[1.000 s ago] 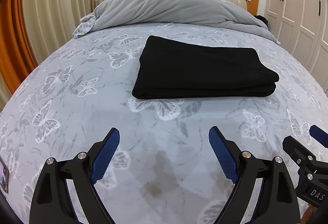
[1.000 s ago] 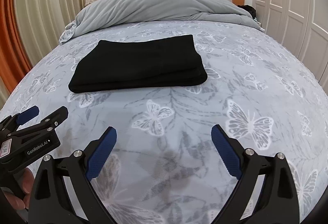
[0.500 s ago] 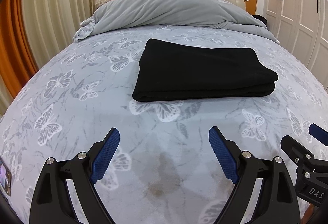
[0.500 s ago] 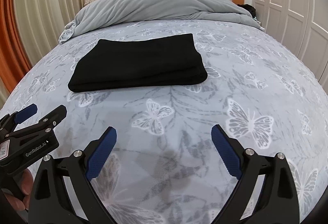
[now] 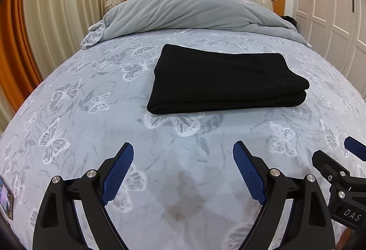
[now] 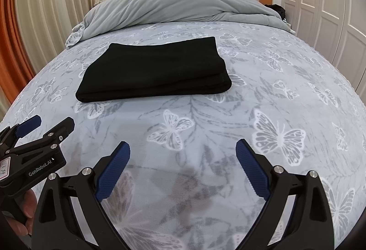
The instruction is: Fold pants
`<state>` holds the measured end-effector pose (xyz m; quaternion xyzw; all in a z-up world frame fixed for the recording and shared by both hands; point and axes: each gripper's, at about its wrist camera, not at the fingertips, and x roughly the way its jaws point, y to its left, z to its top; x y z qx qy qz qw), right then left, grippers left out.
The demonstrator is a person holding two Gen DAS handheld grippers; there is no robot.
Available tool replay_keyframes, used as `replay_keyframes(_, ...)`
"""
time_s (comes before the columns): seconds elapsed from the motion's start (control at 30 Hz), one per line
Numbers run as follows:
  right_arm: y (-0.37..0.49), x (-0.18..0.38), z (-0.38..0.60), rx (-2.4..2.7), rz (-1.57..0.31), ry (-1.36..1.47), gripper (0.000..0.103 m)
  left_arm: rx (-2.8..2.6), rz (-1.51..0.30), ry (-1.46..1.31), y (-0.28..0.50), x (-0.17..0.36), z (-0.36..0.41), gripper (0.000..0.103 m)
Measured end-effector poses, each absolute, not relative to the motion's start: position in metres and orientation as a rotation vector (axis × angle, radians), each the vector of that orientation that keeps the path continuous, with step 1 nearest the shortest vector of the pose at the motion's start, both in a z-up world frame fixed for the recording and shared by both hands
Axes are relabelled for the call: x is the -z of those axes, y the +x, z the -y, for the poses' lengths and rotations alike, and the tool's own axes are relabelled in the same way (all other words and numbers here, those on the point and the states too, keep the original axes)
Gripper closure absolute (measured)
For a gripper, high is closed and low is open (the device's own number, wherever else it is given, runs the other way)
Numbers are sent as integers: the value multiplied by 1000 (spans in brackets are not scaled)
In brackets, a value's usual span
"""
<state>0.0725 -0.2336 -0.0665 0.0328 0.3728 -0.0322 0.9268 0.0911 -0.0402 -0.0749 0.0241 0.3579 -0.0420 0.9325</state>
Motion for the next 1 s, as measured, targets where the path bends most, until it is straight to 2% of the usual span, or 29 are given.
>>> replay_keyframes(1.0,72,68,232,69,-768,67,11,89,-731,53,92,75,41,17)
